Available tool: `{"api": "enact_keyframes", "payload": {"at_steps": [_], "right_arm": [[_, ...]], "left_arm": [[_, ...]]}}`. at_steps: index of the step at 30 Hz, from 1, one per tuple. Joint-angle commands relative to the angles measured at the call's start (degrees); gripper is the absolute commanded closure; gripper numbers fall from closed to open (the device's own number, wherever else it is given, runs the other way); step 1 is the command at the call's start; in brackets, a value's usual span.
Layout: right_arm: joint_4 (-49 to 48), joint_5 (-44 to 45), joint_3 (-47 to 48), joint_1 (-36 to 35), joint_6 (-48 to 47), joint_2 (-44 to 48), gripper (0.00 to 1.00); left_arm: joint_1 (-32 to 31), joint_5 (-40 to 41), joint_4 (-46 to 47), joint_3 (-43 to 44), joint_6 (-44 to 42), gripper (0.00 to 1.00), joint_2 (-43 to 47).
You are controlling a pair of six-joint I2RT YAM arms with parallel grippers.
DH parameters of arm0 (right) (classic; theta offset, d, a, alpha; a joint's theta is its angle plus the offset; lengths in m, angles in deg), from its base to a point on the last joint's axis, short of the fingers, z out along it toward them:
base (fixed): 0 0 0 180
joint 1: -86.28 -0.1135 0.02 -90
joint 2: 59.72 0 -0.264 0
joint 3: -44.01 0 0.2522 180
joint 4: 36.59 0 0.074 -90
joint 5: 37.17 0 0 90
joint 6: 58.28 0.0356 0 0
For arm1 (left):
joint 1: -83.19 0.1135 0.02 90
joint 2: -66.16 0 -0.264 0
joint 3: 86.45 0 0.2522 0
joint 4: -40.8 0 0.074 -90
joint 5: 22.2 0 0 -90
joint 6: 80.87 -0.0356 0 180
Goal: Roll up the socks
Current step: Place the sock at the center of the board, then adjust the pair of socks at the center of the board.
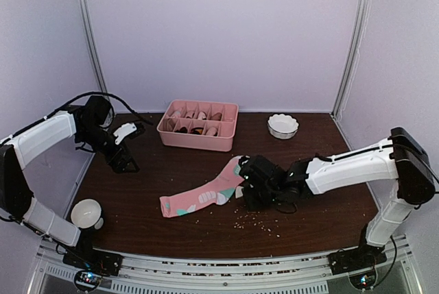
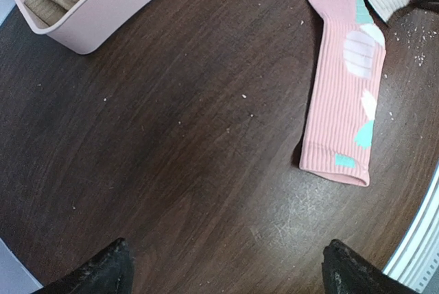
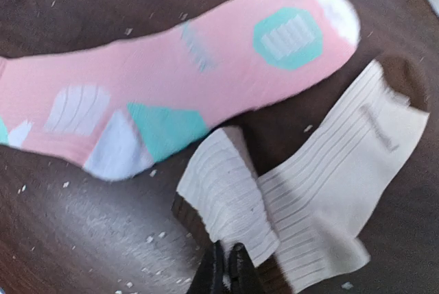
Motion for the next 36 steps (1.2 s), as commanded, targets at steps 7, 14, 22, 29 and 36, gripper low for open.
{"api": "enact_keyframes", "payload": {"at_steps": [7, 14, 22, 29, 36], "right_arm": [[-4.8, -4.9, -4.5, -3.3, 4.2, 7.1, 0.38], [-4.8, -8.2, -7.0, 5.4, 6.9, 15.1, 0.44], [0.1, -7.3, -3.1, 10.5, 11.3, 7.0, 0.51], [-1.4, -8.6, -2.8, 10.6, 13.2, -0.2, 0.54], [-1.3, -9.4, -2.0, 13.6, 12.2, -5.5, 0.55]], "left_arm": [[-8.2, 3.5, 0.6, 1.3, -0.8, 0.02, -4.1], [-18.7, 7.6, 9.7, 0.6, 1.1, 0.02, -11.2], [-28.0, 16.9, 18.9, -1.8, 0.0, 0.02, -19.4], [-29.8, 30.7, 23.3, -3.2, -1.0, 0.02, -25.7], [-29.4, 40.6, 21.7, -6.9, -2.2, 0.02, -23.5]]}}
